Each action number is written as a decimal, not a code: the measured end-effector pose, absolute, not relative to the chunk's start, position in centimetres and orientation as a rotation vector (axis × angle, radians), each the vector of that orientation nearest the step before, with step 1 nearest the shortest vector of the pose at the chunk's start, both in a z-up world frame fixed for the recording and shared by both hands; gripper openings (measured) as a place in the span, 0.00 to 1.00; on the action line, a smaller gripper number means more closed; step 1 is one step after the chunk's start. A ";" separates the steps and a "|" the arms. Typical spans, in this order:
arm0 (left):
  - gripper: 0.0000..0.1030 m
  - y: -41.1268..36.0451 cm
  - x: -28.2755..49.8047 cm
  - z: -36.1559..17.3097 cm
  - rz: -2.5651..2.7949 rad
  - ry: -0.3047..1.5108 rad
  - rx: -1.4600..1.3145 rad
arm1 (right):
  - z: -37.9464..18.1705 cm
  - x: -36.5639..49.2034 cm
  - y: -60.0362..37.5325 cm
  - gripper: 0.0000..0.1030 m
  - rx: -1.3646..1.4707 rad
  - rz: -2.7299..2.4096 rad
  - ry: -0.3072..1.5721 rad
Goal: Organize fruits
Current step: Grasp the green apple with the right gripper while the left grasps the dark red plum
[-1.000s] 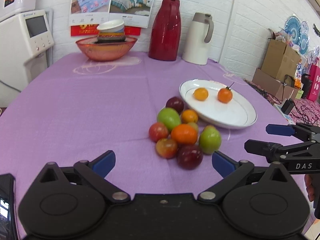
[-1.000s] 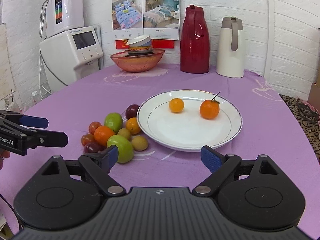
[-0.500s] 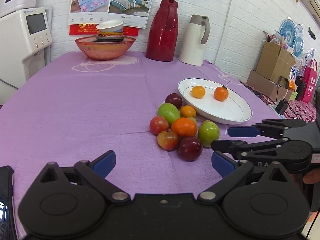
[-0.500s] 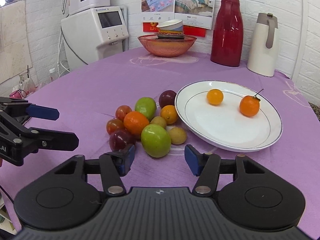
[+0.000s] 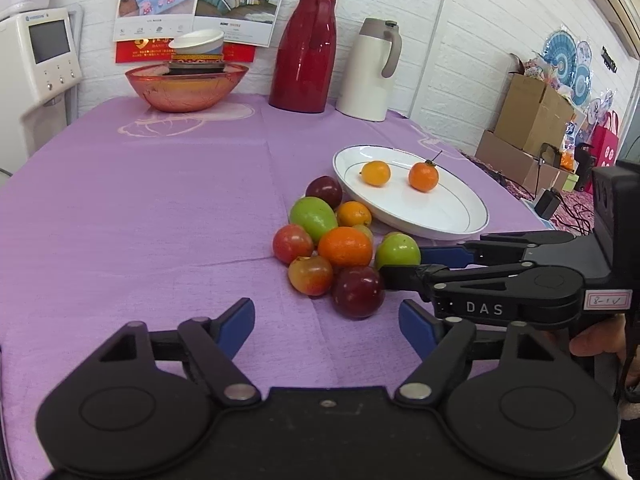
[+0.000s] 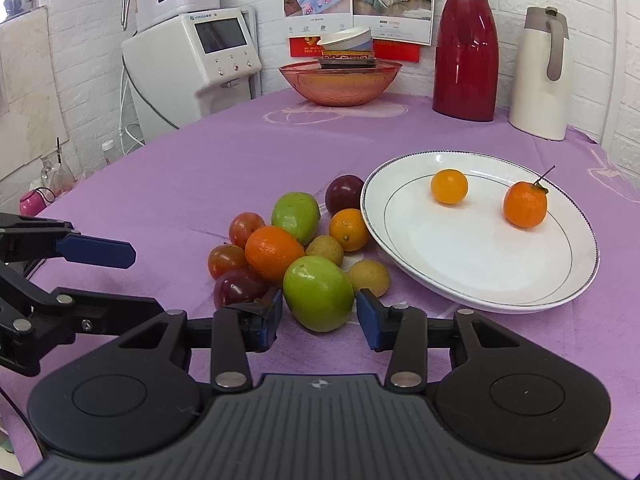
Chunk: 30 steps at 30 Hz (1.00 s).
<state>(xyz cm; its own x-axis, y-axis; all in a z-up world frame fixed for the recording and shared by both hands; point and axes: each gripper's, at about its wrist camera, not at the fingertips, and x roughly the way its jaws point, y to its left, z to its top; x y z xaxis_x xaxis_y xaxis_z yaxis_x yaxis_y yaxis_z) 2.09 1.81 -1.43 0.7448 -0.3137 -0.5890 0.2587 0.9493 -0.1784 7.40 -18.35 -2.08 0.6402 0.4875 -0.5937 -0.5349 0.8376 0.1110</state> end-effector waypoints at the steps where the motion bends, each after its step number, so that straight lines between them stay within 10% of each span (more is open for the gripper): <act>1: 1.00 1.7 2.2 -1.5 -0.313 0.659 -0.088 | -2.0 7.4 -18.4 0.66 -0.073 0.584 0.656; 5: 0.84 0.9 3.2 -2.0 -0.311 0.679 -0.116 | -1.7 7.0 -19.3 0.66 -0.057 0.576 0.644; 30: 0.86 -2.7 6.0 -3.3 -0.259 0.718 -0.094 | -1.7 5.7 -23.4 0.66 0.016 0.510 0.627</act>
<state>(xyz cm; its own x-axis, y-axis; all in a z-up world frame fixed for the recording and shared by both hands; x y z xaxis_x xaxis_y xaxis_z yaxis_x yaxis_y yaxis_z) 5.98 -2.66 -3.30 0.7225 -0.2663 -0.6380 0.2018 0.9639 -0.1737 5.73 -23.36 -1.72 0.6908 0.4614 -0.5567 -0.4516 0.8766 0.1661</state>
